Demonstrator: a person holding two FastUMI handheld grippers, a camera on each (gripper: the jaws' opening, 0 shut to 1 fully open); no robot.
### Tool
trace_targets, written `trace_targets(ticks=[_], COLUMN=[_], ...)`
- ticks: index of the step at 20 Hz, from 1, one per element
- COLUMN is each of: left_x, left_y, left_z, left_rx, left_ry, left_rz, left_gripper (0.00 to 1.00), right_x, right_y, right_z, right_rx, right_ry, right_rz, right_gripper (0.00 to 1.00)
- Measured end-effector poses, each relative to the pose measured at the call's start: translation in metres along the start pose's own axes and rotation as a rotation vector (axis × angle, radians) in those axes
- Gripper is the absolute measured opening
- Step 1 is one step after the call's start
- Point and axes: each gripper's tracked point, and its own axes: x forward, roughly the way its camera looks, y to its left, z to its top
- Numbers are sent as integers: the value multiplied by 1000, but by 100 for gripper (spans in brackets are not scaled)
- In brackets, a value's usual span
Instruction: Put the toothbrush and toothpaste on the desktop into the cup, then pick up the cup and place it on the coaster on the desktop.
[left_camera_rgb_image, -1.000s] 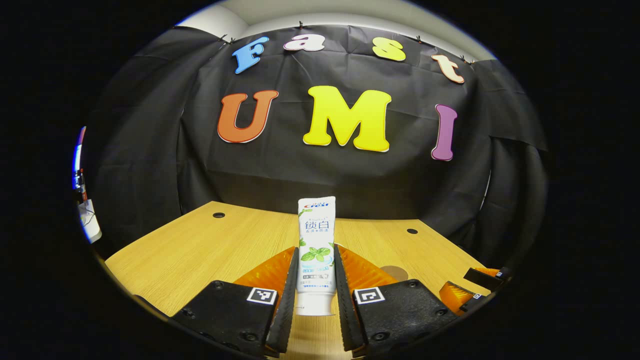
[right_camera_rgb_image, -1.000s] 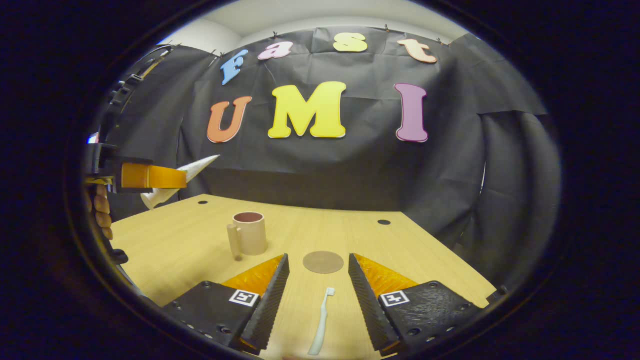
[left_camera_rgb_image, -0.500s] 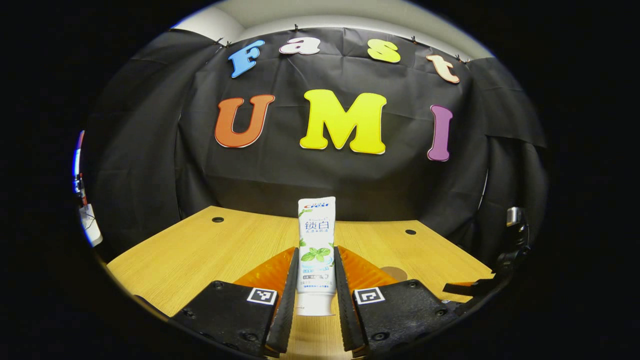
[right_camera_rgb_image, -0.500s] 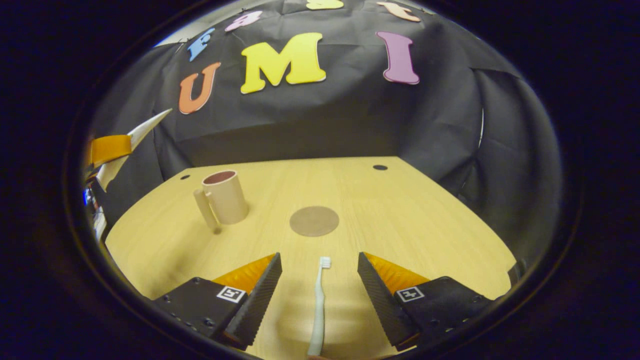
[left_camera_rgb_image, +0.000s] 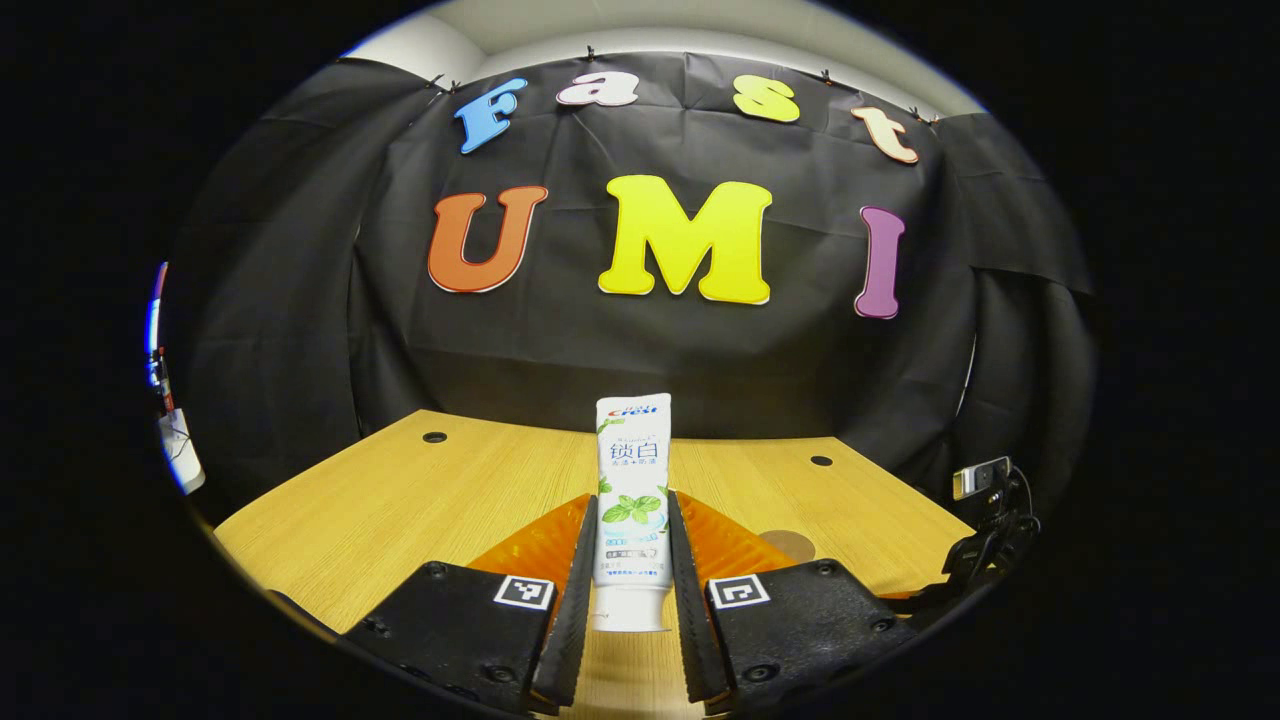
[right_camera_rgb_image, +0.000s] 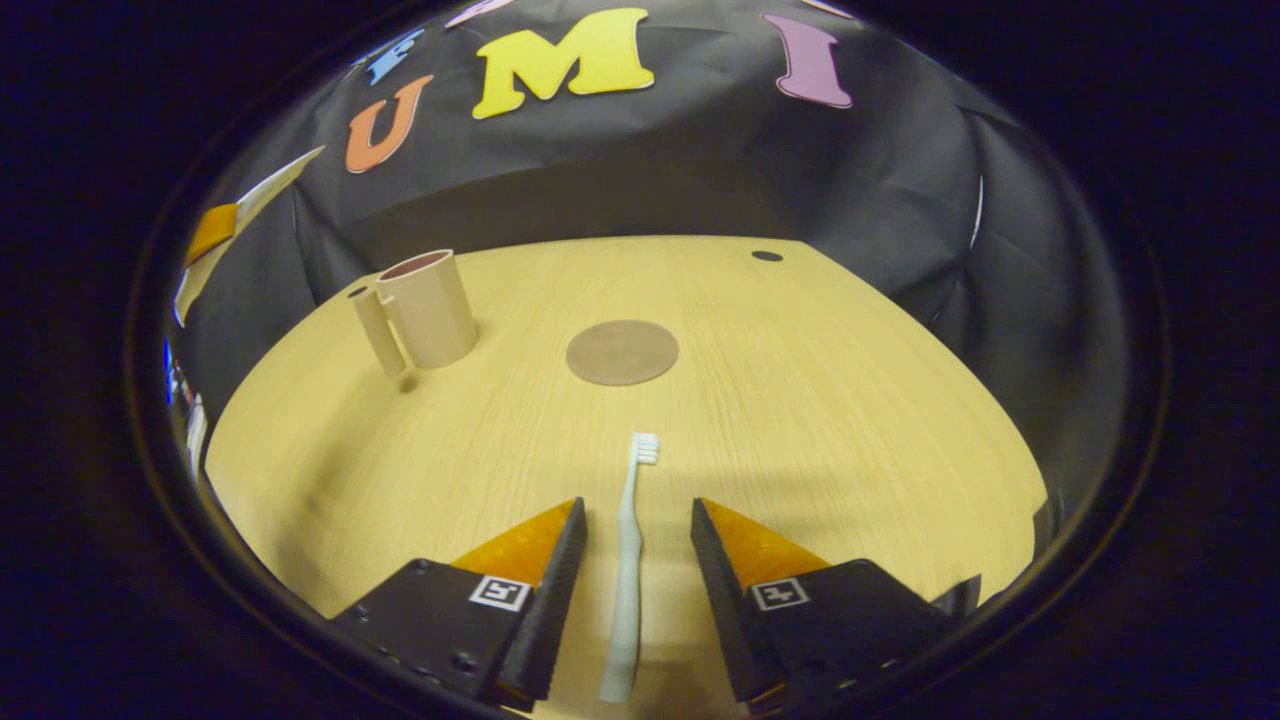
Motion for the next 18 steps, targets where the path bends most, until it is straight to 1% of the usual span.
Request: trace_targets(ticks=[1, 2, 3, 4, 6, 7, 10, 12, 14, 18], left_x=[0, 0, -1, -1, -1, -1, -1, 0, 1, 0], left_y=[-1, -2, -3, -3, -2, -2, -1, 1, 1, -1], left_z=[-1, -1, -1, -2, 0, 1, 0, -3, -2, -1], left_rx=[0, 1, 2, 4, 7, 7, 4, -1, -3, -5], left_ry=[3, 5, 5, 6, 2, 0, 1, 8, 9, 2], left_rz=[-3, -7, -9, -10, -9, -8, -6, -2, -2, -6], left_gripper=[42, 42, 42, 42, 42, 42, 42, 42, 42, 42], right_x=[0, -2, 1, 0, -4, -2, -5, -12, -20, -47], right_y=[0, 1, 1, 1, 1, 1, 4, 9, 13, 12], right_z=[-1, -1, -2, -6, -4, -5, -3, 0, 9, 35], right_rx=[2, -6, -21, -44, -47, -47, -63, -51, -55, -87], right_ry=[0, 5, 6, 12, -1, -4, -35, -64, -120, -276], right_rz=[2, 7, 7, 6, 3, 5, 23, 56, 69, 61], right_gripper=[49, 45, 10, 9, 9, 1, 1, 1, 1, 1])
